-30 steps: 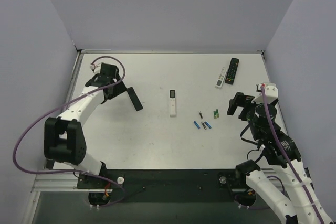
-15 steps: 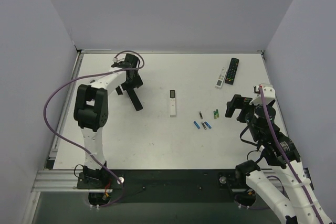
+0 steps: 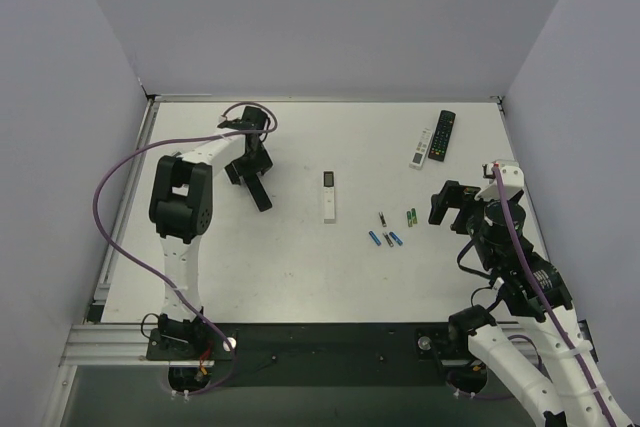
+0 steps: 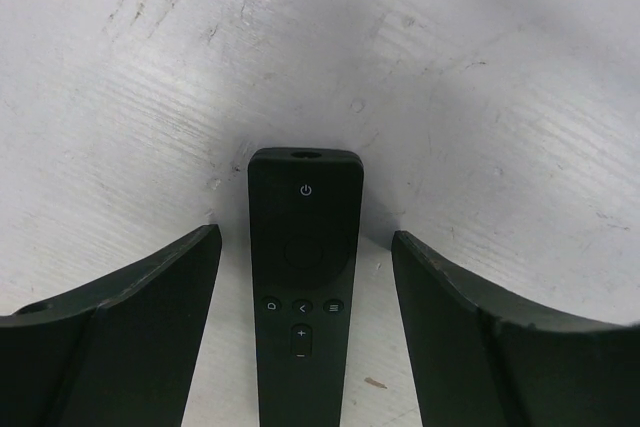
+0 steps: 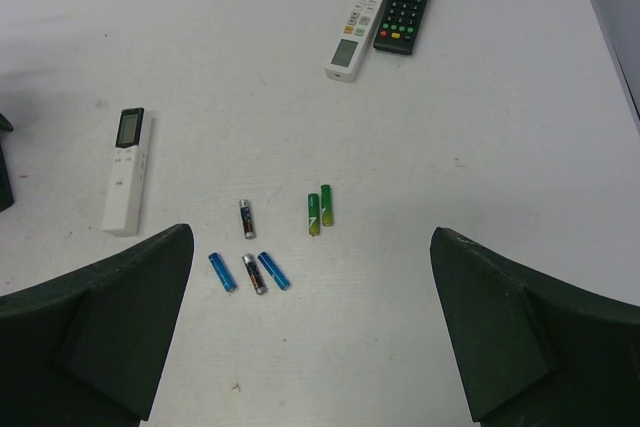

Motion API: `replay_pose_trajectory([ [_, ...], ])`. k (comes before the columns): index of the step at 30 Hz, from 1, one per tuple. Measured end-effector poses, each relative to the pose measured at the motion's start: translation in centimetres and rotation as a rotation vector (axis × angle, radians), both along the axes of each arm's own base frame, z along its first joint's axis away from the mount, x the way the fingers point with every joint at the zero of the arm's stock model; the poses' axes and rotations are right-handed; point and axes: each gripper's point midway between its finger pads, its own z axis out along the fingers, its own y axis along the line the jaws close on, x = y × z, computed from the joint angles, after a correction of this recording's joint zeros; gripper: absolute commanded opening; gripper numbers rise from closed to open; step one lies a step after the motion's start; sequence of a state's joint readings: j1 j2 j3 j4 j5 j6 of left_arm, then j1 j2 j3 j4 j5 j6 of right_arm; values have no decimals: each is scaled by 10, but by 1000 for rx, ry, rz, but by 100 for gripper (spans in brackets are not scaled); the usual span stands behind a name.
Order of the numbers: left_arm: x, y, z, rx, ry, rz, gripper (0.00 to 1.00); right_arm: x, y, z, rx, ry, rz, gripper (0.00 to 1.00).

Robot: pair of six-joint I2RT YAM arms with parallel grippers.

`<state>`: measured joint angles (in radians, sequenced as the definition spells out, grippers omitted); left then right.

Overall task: Load the batteries into the remote control
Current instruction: Pick up the remote control from the center of the board.

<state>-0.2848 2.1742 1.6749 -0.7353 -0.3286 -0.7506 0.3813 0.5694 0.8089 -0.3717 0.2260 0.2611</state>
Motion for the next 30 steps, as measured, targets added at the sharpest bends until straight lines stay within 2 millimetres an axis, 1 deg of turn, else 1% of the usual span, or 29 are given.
replay_pose_trajectory([
  [2,0,0,0,-1,1,2,74,0,0,0,1,0,2,100],
  [3,-1,0,-1,-1,1,2,69,0,1,0,2,1,5,100],
  [6,-2,0,-2,-3,1,7,63,0,1,0,3,1,7,100],
  [7,-3,1,-2,-3,0,7,57,0,2,0,3,2,10,100],
  [9,-5,1,-2,-2,0,8,52,0,3,-1,5,4,15,100],
  [10,-6,2,-2,-2,2,8,46,0,4,-1,6,6,20,100],
  [12,-10,2,-1,-6,1,6,40,0,6,-2,9,11,32,100],
  [14,-15,0,0,-23,3,1,34,0,13,-4,17,21,64,100],
  [16,-22,-4,0,-43,10,-11,31,0,21,-7,28,38,103,100],
  [17,-26,-6,1,-54,13,-17,28,1,24,-9,31,49,117,100],
  [20,-41,-14,8,-103,15,-44,24,3,39,-18,53,95,181,100],
  [22,-49,-23,20,-155,-10,-69,22,4,50,-25,73,131,229,100],
  [23,-51,-29,28,-186,-37,-84,18,4,58,-28,90,153,263,100],
  [25,-55,-40,48,-253,-101,-116,17,3,72,-31,121,176,324,100],
  [26,-57,-48,61,-299,-142,-136,17,3,80,-33,141,192,358,100],
  [27,-58,-56,75,-351,-194,-158,15,3,87,-34,166,206,385,100],
  [30,-62,-78,113,-496,-327,-216,13,3,108,-34,246,234,459,100],
])
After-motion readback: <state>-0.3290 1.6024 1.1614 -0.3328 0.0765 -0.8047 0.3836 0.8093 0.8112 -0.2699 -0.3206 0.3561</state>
